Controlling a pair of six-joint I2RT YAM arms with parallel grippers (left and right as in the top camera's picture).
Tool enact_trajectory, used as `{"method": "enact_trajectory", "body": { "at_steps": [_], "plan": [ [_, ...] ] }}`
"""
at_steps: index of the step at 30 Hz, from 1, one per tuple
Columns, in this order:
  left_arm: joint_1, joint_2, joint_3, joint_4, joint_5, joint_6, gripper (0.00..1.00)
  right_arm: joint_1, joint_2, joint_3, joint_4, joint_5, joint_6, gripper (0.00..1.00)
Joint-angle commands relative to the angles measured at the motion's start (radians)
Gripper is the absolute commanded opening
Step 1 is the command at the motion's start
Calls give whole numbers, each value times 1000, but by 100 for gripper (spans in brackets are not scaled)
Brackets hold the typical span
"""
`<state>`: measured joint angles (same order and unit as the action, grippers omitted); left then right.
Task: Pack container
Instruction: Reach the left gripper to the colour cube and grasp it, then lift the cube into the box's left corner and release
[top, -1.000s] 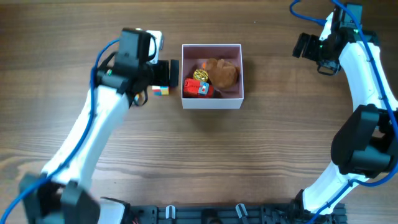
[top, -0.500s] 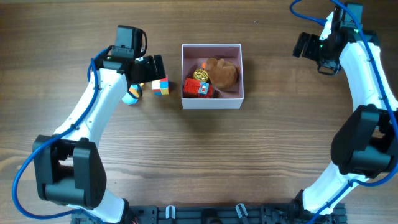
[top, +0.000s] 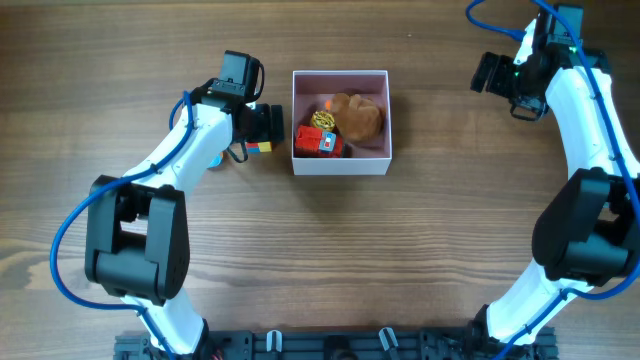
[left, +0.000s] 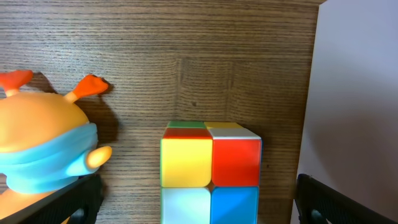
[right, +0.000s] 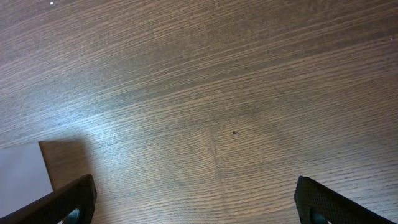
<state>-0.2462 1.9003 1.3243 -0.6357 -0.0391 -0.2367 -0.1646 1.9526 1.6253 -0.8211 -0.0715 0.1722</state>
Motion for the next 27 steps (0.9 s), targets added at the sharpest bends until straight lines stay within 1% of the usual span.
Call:
{"method": "enact_trajectory", "body": {
  "at_steps": [1,4,10,11,13,16,17,18,19,21,23,24,27],
  "plan": [
    [-3,39,18,3,-26,24,100,4,7,0,3,-8,14,100],
    [-5,77,18,2,-26,24,100,4,7,0,3,-8,14,100],
    [-5,79,18,11,-27,25,100,4,7,0,3,-8,13,100],
    [-5,79,18,19,-26,24,95,4,7,0,3,-8,14,100],
    [-5,79,18,27,-26,24,91,4,7,0,3,-8,14,100],
    [-5,79,18,27,-27,24,77,4,7,0,3,-8,14,100],
    [-5,79,18,27,-27,24,69,4,7,0,3,-8,14,100],
    [-5,79,18,27,-26,24,65,4,7,0,3,-8,13,100],
    [-5,79,18,27,-26,24,64,4,7,0,3,-8,14,100],
    [-5,78,18,27,-26,24,55,4,7,0,3,-8,14,100],
    [-5,78,20,27,-27,24,54,4,7,0,3,-8,14,100],
    [-5,77,25,26,-26,24,49,4,7,0,3,-8,14,100],
    [-5,46,32,26,-27,24,49,4,7,0,3,-8,13,100]
  ]
}}
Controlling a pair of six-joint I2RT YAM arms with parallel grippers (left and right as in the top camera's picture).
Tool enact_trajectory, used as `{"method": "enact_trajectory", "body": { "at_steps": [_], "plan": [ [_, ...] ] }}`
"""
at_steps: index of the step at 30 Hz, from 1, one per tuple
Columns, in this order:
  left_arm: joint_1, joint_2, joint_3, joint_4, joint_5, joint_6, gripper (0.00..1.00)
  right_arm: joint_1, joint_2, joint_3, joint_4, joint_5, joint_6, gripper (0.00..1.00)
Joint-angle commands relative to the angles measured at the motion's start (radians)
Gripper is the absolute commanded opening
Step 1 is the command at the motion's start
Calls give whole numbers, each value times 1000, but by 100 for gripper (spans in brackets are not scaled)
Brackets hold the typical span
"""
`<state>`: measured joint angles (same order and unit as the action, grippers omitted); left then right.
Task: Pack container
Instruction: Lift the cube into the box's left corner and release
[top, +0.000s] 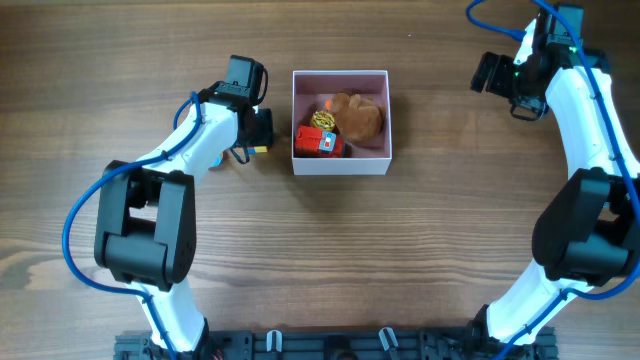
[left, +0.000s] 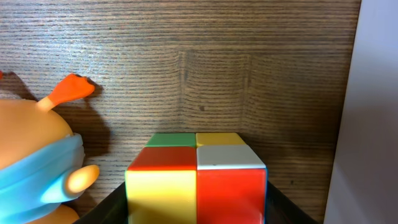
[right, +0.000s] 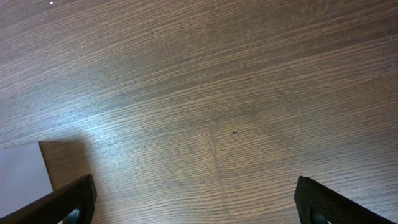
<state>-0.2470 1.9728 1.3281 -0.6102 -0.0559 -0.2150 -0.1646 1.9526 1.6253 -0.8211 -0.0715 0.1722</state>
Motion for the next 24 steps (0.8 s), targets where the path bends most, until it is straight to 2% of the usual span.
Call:
{"method": "enact_trajectory", "body": {
  "at_steps": [1,7,10,13,17,24],
  "plan": [
    [-5,-46,28,0,-10,3,49,4,7,0,3,-8,14,100],
    [-26,-193,29,2,-5,2,50,4,7,0,3,-8,14,100],
    [-106,-299,52,23,-5,2,52,4,7,0,3,-8,14,100],
    [-225,-373,57,107,-6,2,48,4,7,0,3,-8,14,100],
    [-339,-346,56,260,-7,2,50,4,7,0,3,-8,14,100],
    [-294,-185,56,491,-18,2,49,4,7,0,3,-8,14,100]
  ]
}}
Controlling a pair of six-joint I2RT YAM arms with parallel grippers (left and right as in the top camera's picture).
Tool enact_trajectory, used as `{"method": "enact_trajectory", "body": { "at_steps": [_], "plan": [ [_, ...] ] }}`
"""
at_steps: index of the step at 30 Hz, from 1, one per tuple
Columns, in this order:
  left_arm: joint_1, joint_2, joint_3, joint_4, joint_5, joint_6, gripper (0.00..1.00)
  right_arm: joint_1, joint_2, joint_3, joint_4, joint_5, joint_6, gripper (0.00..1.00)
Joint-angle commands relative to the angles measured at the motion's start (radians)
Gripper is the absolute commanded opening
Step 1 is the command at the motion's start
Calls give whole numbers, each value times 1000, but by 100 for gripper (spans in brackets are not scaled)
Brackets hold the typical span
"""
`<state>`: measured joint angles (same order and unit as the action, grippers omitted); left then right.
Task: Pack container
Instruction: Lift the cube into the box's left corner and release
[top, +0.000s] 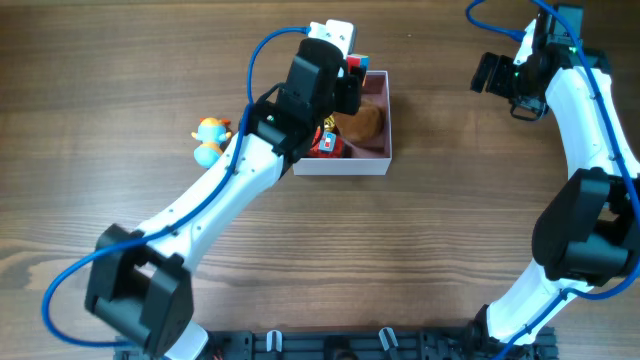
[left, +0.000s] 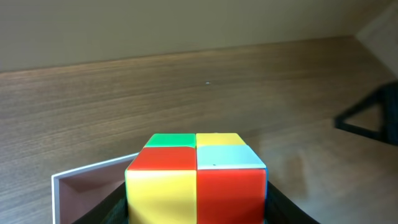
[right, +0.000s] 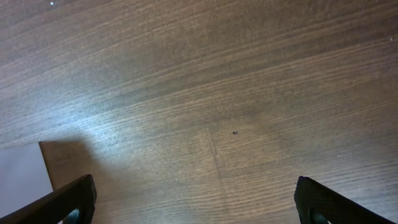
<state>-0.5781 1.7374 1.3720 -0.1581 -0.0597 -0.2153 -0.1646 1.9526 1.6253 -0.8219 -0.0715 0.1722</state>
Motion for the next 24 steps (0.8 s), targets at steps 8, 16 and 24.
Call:
{"method": "enact_trajectory", "body": {
  "at_steps": [8,16,24],
  "plan": [
    [87,79,12,-22,-13,2,53,4,7,0,4,-8,14,100],
    [88,124,12,-34,-14,2,56,4,7,0,4,-8,13,100],
    [91,157,12,-29,-29,2,60,4,7,0,4,-8,14,100]
  ]
}}
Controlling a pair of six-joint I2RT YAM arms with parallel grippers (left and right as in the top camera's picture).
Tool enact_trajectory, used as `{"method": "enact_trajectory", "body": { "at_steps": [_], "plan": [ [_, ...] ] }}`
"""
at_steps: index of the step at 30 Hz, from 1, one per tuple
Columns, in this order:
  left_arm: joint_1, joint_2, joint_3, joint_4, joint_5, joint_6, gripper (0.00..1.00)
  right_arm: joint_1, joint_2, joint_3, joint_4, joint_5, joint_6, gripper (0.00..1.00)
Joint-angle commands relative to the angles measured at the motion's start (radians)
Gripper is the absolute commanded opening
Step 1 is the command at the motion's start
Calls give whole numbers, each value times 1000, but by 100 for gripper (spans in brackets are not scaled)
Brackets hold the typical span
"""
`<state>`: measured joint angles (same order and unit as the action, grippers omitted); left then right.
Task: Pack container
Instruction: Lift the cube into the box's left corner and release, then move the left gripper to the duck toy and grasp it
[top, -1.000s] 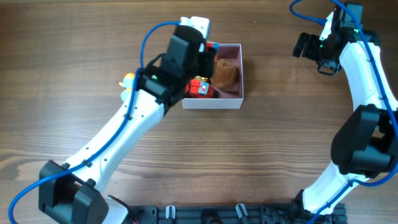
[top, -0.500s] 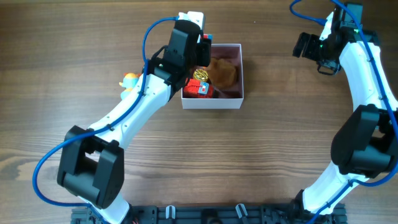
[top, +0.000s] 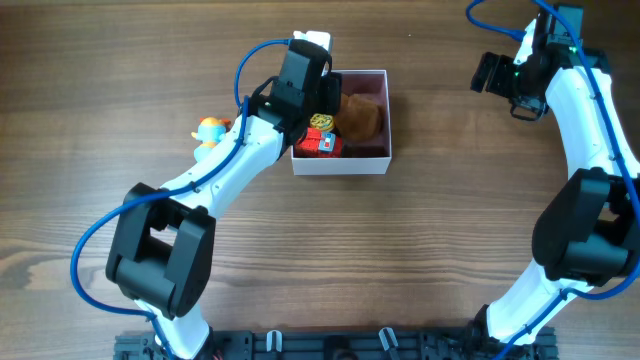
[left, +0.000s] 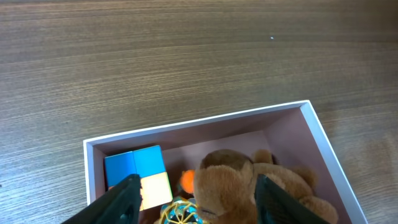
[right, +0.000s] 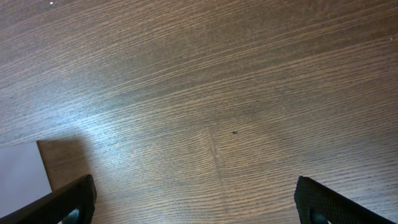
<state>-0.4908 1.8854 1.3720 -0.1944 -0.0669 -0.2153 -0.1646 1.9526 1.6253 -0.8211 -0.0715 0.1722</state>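
The white box (top: 340, 168) sits mid-table; its far rim (left: 199, 121) shows in the left wrist view. Inside lie a colour cube (left: 137, 177) in the far left corner, blue and cream faces up, a brown teddy bear (top: 362, 118), a red toy (top: 320, 143) and a yellow wire ball (left: 180, 214). My left gripper (left: 200, 202) hangs open over the box's left part (top: 322, 92), apart from the cube. My right gripper (top: 487, 73) is open over bare wood (right: 196, 205) at the far right.
An orange and blue duck toy (top: 209, 131) lies on the table left of the box, beside my left arm. The box's corner (right: 22, 171) shows at the left edge of the right wrist view. Wooden tabletop surrounds the box.
The cube was held in my left gripper above the box's far rim. Now it lies in the box's far left corner and the left gripper is open above it. The right arm is unmoved.
My left gripper stood open around the cube on the table between the duck and the box. Then it was shut on the cube. Then it held the cube high over the box. Now the cube rests inside, let go.
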Motion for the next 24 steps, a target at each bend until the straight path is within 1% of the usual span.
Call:
{"method": "enact_trajectory", "body": {
  "at_steps": [1,3,4,5,6,7,8,9,10,13,14,15,16,18,20,21,24],
  "plan": [
    [5,8,12,10,-22,2,62,4,7,0,3,-8,14,100],
    [6,-28,13,11,-21,2,67,4,7,0,3,-8,14,100],
    [6,-62,13,10,-22,2,78,4,7,0,3,-8,13,100],
    [6,-103,13,2,-23,2,83,4,7,0,3,-8,13,100],
    [7,-167,13,-47,-58,2,95,4,7,0,3,-8,13,100],
    [7,-218,13,-112,-119,2,100,4,7,0,3,-8,14,100],
    [7,-266,13,-209,-215,-5,100,4,7,0,3,-8,14,100],
    [10,-305,13,-327,-287,-43,100,4,7,0,3,-8,13,100],
    [20,-332,13,-444,-323,-80,100,4,7,0,3,-8,14,100],
    [88,-341,2,-689,-315,-89,100,4,7,0,3,-8,13,100],
    [131,-332,-14,-716,-268,-88,100,4,7,0,3,-8,14,100],
    [202,-313,-27,-724,-196,-78,100,4,7,0,3,-8,14,100],
    [256,-294,-28,-723,-167,-73,100,4,7,0,3,-8,14,100],
    [369,-257,-28,-697,-87,12,100,4,7,0,3,-8,13,100],
    [483,-199,-28,-662,76,114,100,4,7,0,3,-8,13,100],
    [521,-165,-28,-652,113,143,100,4,7,0,3,-8,14,100],
    [550,-67,-28,-626,111,199,100,4,7,0,3,-8,14,100]
  ]
}}
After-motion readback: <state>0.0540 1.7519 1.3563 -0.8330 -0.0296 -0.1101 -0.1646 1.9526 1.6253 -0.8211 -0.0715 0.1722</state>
